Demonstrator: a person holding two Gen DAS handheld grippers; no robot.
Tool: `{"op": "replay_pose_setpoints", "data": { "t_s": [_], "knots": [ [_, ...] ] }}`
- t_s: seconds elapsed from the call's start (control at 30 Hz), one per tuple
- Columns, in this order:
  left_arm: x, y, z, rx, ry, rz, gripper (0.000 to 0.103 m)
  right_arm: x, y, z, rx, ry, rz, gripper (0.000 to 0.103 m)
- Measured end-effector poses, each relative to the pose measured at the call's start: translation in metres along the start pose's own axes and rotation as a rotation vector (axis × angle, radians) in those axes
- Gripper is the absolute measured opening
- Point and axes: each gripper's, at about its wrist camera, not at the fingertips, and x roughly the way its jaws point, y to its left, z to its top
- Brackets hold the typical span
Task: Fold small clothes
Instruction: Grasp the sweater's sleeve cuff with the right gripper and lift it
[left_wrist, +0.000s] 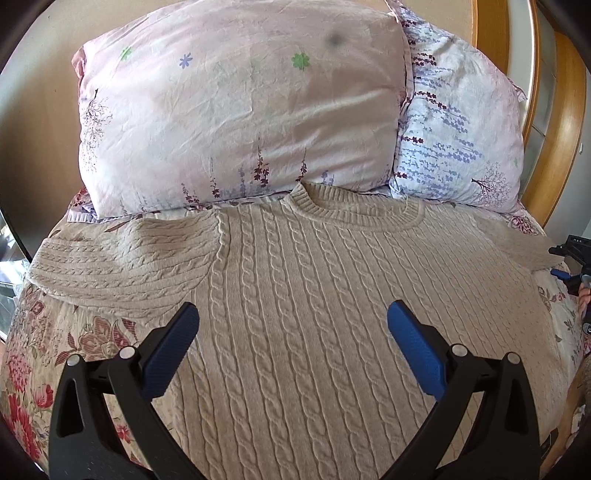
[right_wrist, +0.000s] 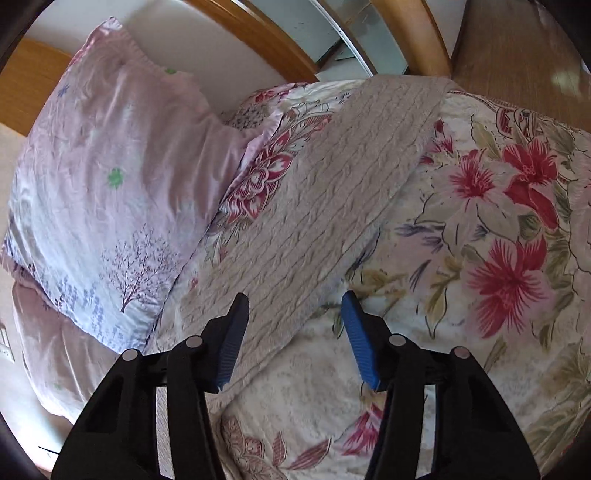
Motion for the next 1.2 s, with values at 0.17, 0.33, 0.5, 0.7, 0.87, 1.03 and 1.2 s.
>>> {"op": "replay_pose_setpoints", "data": {
  "t_s": [0.17,0.33,0.5,0.7,0.87,1.03,1.2],
  "knots": [
    [0.016,0.005,0.002,-0.063,0.005,-0.086,0.101,0.004,0.001,0.008,-0.002,-0.038,-0.017,0.047],
    [0.028,0.006,-0.003,-0.105,0.022,-0.174,0.101,0.004,0.000,0.007,-0.034,-0.087,-0.048,0.030],
    [0.033,0.007,-0.006,-0.101,0.022,-0.179,0.101,0.004,0.016,0.008,-0.138,-0.142,-0.050,0.011],
    [0.029,0.007,-0.005,-0.093,-0.020,-0.194,0.101,-0.018,0.072,-0.005,-0.311,-0.213,0.058,0.009],
    [0.033,0.008,-0.008,-0.111,-0.005,-0.210,0.101,-0.021,0.137,-0.049,-0.486,-0.151,0.225,0.009],
    [0.034,0.008,-0.010,-0.121,-0.001,-0.213,0.101,0.014,0.183,-0.118,-0.653,0.052,0.291,0.009],
    [0.028,0.009,-0.010,-0.126,-0.008,-0.216,0.101,0.051,0.185,-0.178,-0.741,0.237,0.206,0.009]
  ]
}}
